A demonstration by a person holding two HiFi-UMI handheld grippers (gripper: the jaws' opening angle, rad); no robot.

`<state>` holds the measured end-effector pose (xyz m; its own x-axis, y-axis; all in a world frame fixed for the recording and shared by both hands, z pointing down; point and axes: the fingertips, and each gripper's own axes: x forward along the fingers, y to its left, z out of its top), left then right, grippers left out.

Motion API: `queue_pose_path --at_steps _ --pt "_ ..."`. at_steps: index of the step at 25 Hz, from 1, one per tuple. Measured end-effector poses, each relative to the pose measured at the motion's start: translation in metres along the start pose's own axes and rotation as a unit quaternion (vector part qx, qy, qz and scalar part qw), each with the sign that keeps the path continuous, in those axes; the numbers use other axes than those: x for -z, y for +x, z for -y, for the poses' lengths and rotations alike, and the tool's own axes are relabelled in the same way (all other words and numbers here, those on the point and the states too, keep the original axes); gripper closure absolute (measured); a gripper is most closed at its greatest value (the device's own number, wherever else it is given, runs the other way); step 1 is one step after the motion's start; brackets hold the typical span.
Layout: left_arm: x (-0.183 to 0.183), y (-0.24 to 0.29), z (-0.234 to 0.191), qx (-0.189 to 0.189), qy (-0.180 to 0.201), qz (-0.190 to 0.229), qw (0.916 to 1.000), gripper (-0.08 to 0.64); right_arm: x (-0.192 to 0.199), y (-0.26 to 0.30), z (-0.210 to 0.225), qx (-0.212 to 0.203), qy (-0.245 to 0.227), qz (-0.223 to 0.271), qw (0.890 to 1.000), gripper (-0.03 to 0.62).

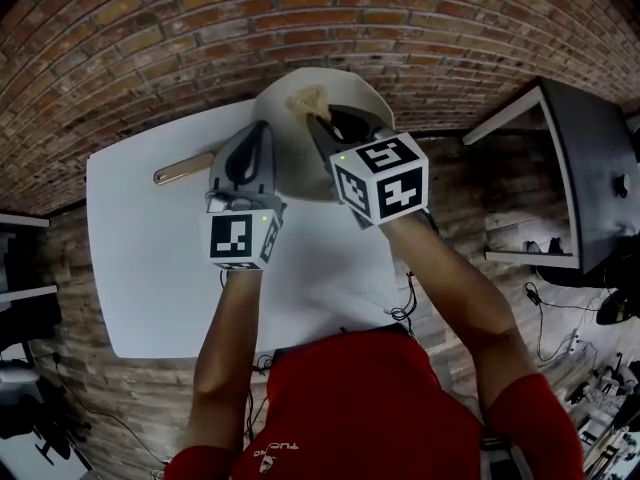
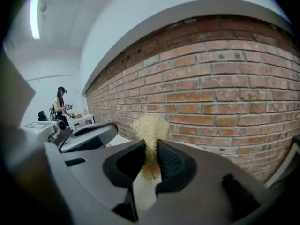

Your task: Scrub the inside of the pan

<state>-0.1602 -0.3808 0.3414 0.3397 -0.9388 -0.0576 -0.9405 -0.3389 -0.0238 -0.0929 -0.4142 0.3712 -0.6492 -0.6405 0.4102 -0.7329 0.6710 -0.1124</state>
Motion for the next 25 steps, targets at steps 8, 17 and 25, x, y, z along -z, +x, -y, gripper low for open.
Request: queue_pose_path --at_steps 8,17,25 --pt "0.027 0.030 -0.023 0.003 -0.007 -0.012 0.9999 0.546 0.051 0.078 0.026 0.005 0.018 -0.143 0.990 0.517" --pt "0.033 0.038 -0.042 -0.013 -0.025 -0.011 0.9995 0.546 0.108 0.138 0.032 -0.010 0.020 -0.265 0.964 0.517" --pt "0.035 0.038 -0.046 -0.015 -0.025 -0.014 0.9995 0.546 0.131 0.150 0.048 0.008 0.022 -0.304 0.952 0.517"
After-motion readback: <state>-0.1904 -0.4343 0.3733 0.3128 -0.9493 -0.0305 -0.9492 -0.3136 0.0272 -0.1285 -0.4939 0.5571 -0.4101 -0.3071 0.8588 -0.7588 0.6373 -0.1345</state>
